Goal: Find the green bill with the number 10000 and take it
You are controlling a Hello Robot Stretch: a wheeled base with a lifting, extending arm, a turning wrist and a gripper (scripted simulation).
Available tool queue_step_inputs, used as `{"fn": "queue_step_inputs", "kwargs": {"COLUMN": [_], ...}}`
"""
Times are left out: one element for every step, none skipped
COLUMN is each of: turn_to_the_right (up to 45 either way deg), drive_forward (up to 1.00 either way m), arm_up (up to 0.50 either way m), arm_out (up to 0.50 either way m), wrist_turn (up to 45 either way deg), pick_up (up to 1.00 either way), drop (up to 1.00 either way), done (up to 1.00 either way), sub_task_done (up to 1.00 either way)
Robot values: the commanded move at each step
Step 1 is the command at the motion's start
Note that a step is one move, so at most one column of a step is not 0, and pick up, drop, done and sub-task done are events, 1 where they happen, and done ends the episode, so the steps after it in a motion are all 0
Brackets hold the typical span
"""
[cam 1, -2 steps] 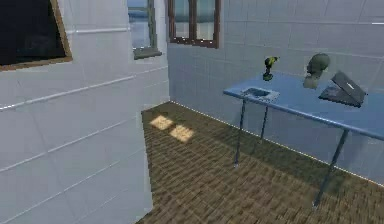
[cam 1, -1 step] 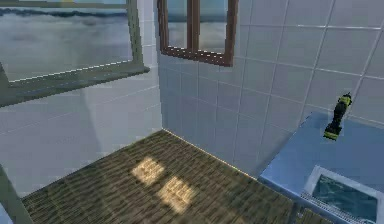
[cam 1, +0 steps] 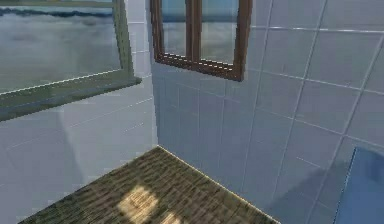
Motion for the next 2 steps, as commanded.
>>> {"fn": "queue_step_inputs", "kwargs": {"turn_to_the_right": [-45.0,-27.0], "drive_forward": [0.0,0.0], "arm_up": [0.0,0.0], "arm_out": [0.0,0.0], "wrist_turn": [0.0,0.0], "pick_up": [0.0,0.0], "drop": [0.0,0.0], "done": [0.0,0.0], "sub_task_done": [0.0,0.0]}}
